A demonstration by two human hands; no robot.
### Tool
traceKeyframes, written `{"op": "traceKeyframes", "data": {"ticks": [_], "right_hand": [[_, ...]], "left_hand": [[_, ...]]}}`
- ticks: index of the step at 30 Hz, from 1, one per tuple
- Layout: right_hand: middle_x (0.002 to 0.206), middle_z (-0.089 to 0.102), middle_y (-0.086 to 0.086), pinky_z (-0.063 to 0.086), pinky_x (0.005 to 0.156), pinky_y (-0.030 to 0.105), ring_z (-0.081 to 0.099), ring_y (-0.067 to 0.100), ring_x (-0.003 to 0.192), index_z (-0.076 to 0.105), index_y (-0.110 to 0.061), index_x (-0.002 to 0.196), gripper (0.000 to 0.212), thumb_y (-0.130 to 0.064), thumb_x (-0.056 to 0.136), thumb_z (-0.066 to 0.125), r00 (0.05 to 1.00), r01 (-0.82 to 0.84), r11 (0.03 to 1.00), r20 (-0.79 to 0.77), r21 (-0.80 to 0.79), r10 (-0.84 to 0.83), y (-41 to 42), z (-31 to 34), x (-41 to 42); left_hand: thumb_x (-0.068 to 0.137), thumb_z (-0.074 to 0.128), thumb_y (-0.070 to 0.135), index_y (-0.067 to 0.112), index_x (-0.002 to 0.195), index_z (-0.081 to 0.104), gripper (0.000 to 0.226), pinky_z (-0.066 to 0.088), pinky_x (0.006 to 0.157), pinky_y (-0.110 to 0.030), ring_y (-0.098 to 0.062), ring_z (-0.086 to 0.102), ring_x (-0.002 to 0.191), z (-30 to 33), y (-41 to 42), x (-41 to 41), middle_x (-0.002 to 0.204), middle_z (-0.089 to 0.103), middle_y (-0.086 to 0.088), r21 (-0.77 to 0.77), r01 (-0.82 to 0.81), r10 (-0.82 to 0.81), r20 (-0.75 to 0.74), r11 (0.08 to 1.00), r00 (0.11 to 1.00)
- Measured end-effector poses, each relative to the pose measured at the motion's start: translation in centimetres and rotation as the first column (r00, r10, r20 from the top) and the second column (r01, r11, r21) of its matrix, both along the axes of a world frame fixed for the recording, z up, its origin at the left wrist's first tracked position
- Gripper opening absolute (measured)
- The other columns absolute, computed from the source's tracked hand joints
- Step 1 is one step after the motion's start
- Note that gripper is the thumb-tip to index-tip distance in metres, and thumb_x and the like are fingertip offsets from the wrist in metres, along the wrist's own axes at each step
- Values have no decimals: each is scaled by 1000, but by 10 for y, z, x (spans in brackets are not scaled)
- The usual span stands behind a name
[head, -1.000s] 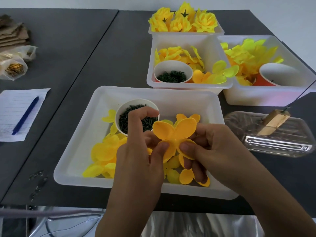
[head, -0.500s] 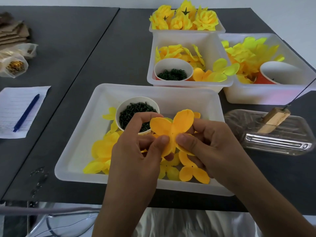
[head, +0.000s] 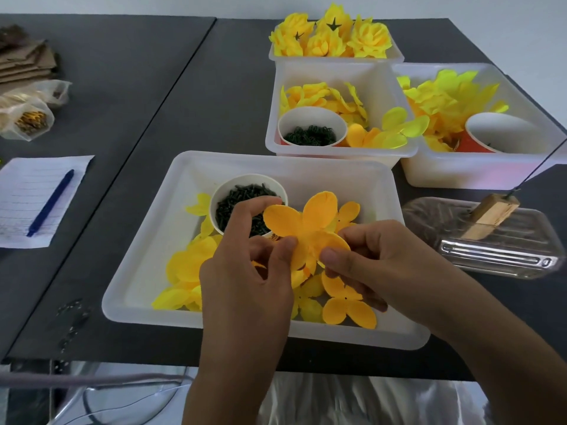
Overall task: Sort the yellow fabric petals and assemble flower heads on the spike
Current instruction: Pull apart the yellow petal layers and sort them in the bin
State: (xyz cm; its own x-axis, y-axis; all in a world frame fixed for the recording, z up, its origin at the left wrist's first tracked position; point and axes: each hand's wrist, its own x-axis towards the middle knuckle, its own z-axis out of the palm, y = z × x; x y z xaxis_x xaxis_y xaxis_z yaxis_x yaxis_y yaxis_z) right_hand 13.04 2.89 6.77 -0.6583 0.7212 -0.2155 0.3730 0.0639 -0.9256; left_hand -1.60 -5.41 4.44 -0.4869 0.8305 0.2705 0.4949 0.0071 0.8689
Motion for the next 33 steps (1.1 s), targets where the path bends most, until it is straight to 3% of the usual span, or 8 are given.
{"op": "traceKeyframes", "data": {"ticks": [3, 5, 8, 14, 22, 26, 30, 33], "right_hand": [[48, 46, -3, 34, 48, 25, 39, 7, 45, 64, -13, 65, 40, -49, 82, 56, 997, -31, 988, 75, 152, 20, -3, 1, -1], [47, 48, -5, 33, 48, 20, 41, 4, 45, 61, -16, 60, 41, -44, 89, 54, 996, -47, 969, 82, 241, 27, -10, -1, -5], [49, 48, -8, 32, 48, 18, 44, 7, 47, 54, -20, 58, 47, -45, 96, 43, 997, 73, 922, -11, 381, -74, -23, -6, -9], [58, 53, -10, 37, 51, 14, 50, 7, 55, 53, -26, 62, 37, -42, 94, 44, 921, 314, 913, -316, 262, -226, -45, -12, -15], [60, 56, 2, 45, 50, 29, 54, 17, 57, 62, -12, 70, 43, -46, 89, 45, 915, 342, 890, -323, 302, -242, -47, -2, -18], [51, 49, -11, 35, 46, 10, 45, 1, 44, 56, -18, 61, 35, -33, 92, 48, 834, 247, 968, -518, 45, -188, -50, 12, -21], [58, 38, 25, 24, 37, 28, 28, 14, 40, 55, -8, 65, 39, -41, 84, 49, 827, 113, 955, -507, -275, -243, -50, 16, -20], [47, 44, -1, 26, 39, 24, 31, 8, 38, 58, -18, 58, 34, -36, 85, 49, 837, 102, 937, -480, -334, -263, -46, 16, -16]], "left_hand": [[81, 63, 54, 40, 107, 59, 30, 54, 57, -19, -3, 67, 72, 7, 0, -4, 77, 71, 14, -24, 160, -152, 212, 987, 965], [77, 65, 58, 28, 87, 67, 32, 44, 49, -11, -1, 61, 59, 11, 4, -3, 66, 67, 9, 8, 205, -203, 193, 979, 960], [81, 62, 50, 4, 63, 56, 50, 35, 44, -25, -17, 43, 46, 13, 10, 2, 50, 49, -7, 49, 144, -151, 171, 988, 974], [85, 63, 40, 2, 60, 40, 51, 33, 43, -30, -21, 36, 45, 10, 19, 8, 49, 34, -15, 100, 212, -235, 442, 972, 866], [96, 46, 47, 7, 62, 42, 54, 35, 44, -20, -14, 40, 45, 12, 0, 5, 51, 44, -8, 123, 321, -341, 216, 939, 915], [87, 53, 46, 25, 50, 48, 43, 38, 45, -12, 0, 43, 43, 19, -2, 15, 44, 44, 7, 220, 213, -289, 420, 952, 860], [67, 65, 57, 36, 49, 65, 28, 49, 50, -13, 3, 58, 49, 18, -3, 25, 48, 58, 12, 181, 81, -186, 705, 980, 684], [75, 68, 54, 32, 49, 62, 34, 44, 46, -9, 4, 52, 44, 18, -1, 22, 44, 53, 12, 193, 167, -254, 658, 967, 709]]}}
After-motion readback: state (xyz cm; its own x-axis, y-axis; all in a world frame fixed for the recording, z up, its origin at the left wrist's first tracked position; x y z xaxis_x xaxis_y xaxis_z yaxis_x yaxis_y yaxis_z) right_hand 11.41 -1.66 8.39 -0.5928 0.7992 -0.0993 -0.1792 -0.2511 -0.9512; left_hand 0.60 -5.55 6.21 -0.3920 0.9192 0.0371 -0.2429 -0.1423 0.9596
